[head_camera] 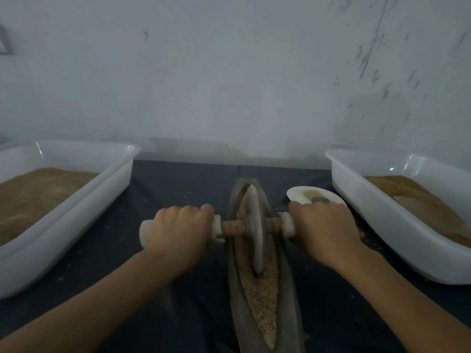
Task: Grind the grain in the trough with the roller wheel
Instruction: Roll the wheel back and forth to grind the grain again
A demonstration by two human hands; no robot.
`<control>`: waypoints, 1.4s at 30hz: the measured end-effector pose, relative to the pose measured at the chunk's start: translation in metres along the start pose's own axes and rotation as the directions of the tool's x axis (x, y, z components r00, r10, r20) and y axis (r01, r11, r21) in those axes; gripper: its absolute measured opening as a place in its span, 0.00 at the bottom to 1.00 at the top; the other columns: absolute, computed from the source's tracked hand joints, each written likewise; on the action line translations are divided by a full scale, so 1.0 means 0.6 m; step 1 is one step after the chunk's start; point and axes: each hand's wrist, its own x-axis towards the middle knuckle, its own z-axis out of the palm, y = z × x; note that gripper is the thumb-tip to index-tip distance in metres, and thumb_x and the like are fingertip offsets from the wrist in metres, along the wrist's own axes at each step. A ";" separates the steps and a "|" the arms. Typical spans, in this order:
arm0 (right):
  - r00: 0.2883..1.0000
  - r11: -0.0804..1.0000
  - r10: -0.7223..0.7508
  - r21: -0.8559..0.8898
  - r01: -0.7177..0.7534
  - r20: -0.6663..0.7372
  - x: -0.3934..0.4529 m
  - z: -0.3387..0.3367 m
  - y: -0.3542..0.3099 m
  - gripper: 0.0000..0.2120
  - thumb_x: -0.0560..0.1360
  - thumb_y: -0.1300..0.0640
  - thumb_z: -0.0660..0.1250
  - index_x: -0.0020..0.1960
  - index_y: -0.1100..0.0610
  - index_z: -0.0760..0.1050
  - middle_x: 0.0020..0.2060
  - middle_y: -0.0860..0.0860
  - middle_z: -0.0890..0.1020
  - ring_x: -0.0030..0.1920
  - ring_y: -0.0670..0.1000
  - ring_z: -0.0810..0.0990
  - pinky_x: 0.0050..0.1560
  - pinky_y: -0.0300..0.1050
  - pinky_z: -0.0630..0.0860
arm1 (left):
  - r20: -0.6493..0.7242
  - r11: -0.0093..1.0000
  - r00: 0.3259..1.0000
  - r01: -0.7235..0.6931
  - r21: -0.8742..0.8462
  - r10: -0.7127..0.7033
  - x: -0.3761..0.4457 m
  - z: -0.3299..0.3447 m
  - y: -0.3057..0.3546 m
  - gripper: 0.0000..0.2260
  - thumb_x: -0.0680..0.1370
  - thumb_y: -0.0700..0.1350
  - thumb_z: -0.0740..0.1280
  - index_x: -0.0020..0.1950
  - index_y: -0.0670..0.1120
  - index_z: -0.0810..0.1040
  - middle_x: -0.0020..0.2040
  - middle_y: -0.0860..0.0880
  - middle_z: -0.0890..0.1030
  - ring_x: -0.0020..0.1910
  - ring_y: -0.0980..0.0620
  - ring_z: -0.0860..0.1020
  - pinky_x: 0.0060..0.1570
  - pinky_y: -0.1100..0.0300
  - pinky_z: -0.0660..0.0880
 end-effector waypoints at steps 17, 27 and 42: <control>0.999 0.986 -0.053 0.156 0.051 0.007 -0.070 -0.019 0.007 0.28 0.58 0.44 0.78 0.37 0.44 0.57 0.24 0.43 0.62 0.25 0.44 0.62 0.25 0.36 0.49 | -0.192 0.955 0.940 -0.258 0.143 0.283 -0.043 -0.050 0.011 0.26 0.51 0.46 0.81 0.35 0.49 0.66 0.25 0.52 0.71 0.20 0.49 0.71 0.25 0.63 0.52; 0.996 0.995 0.087 0.060 -0.085 -0.022 0.075 0.052 0.012 0.16 0.71 0.46 0.68 0.40 0.49 0.61 0.36 0.52 0.78 0.37 0.57 0.77 0.32 0.45 0.60 | -0.047 1.000 0.999 -0.002 0.015 0.003 0.089 0.031 -0.010 0.10 0.74 0.52 0.64 0.41 0.52 0.62 0.42 0.49 0.78 0.40 0.44 0.77 0.37 0.55 0.64; 0.998 0.990 -0.062 0.129 0.058 0.031 -0.087 -0.047 -0.013 0.32 0.53 0.45 0.80 0.36 0.44 0.54 0.24 0.41 0.57 0.23 0.45 0.59 0.23 0.36 0.53 | -0.205 0.968 0.947 -0.249 0.023 0.248 -0.082 -0.048 -0.001 0.27 0.48 0.44 0.80 0.34 0.49 0.66 0.24 0.53 0.68 0.18 0.50 0.67 0.26 0.64 0.55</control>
